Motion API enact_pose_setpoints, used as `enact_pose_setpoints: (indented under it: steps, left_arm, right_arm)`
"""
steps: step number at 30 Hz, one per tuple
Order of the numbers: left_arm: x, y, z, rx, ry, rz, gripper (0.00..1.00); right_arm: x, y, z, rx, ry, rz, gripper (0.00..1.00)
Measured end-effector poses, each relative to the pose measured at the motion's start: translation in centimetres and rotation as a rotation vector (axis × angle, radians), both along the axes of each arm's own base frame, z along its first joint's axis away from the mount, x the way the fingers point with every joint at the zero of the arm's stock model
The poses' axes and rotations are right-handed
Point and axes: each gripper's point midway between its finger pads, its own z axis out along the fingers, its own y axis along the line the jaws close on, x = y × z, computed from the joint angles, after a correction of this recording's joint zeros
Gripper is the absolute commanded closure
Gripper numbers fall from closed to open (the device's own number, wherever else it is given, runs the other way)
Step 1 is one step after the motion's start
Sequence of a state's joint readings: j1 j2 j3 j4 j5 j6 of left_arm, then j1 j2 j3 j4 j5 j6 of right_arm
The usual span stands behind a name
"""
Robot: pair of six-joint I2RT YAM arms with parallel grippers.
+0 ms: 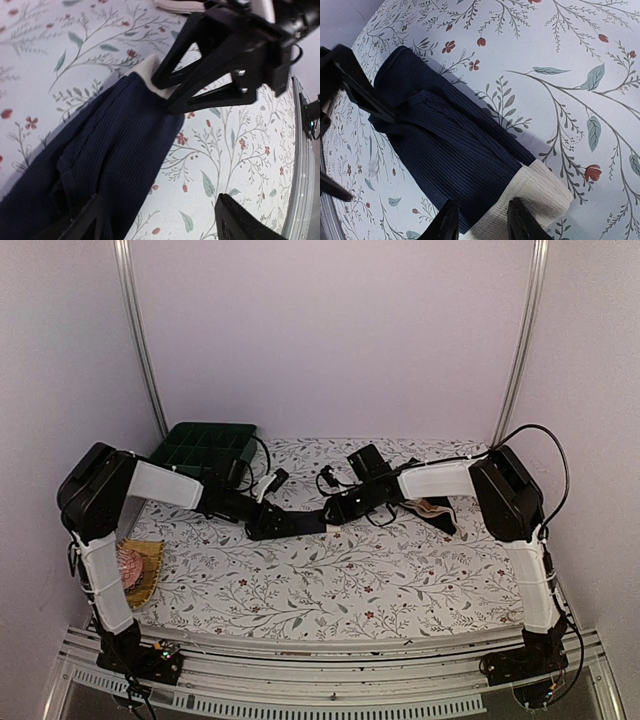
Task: Roll the underwear
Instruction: Smooth out the underwear at the center of the board, then adjust the underwear at the center of the board.
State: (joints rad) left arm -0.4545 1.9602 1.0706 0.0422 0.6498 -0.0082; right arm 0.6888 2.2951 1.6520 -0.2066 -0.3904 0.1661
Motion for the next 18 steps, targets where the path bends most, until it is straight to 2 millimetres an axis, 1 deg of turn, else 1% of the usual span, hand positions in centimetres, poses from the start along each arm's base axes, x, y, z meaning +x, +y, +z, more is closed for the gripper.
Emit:
enact_pose_setpoints:
  steps: [1,4,6,7,9,11,14,16,18]
  left_arm:
    - [0.0,0.0,1.0,-0.013,-0.013,-0.003,0.03]
    - [0.3,0.3,5.3,-0.07,-0.081,-0.009,0.02]
    - [0.5,0.6,8.1,-0.103,-0.131,-0.008,0.02]
    - [0.7,0.8,9.4,-0.117,-0.158,-0.003,0.02]
    - [1.2,1.4,10.8,-0.126,-0.19,0.014,0.02]
    - [1.9,2.4,11.1,-0.121,-0.204,0.042,0.02]
    - [2.9,4.2,10.6,-0.103,-0.197,0.089,0.02]
    - [3.2,5.5,9.8,-0.093,-0.183,0.119,0.02]
    - [3.2,6.8,8.7,-0.082,-0.164,0.146,0.02]
  right_arm:
    - [0.0,-0.1,0.1,-0.004,-0.005,0.001,0.6]
    - [0.0,-0.6,1.0,-0.021,-0.025,0.001,0.54]
    - [0.3,-0.7,2.3,-0.021,-0.054,0.002,0.49]
    - [0.3,-0.8,2.9,-0.019,-0.068,0.004,0.45]
    - [0.5,-0.9,4.6,-0.01,-0.101,0.007,0.34]
    - [0.4,-1.0,6.1,-0.008,-0.136,0.009,0.19]
    - [0.2,-1.6,8.0,-0.054,-0.218,-0.008,0.01]
    - [0.1,-1.9,8.7,-0.105,-0.28,-0.026,0.01]
    - [-0.1,-2.0,8.9,-0.172,-0.337,-0.044,0.01]
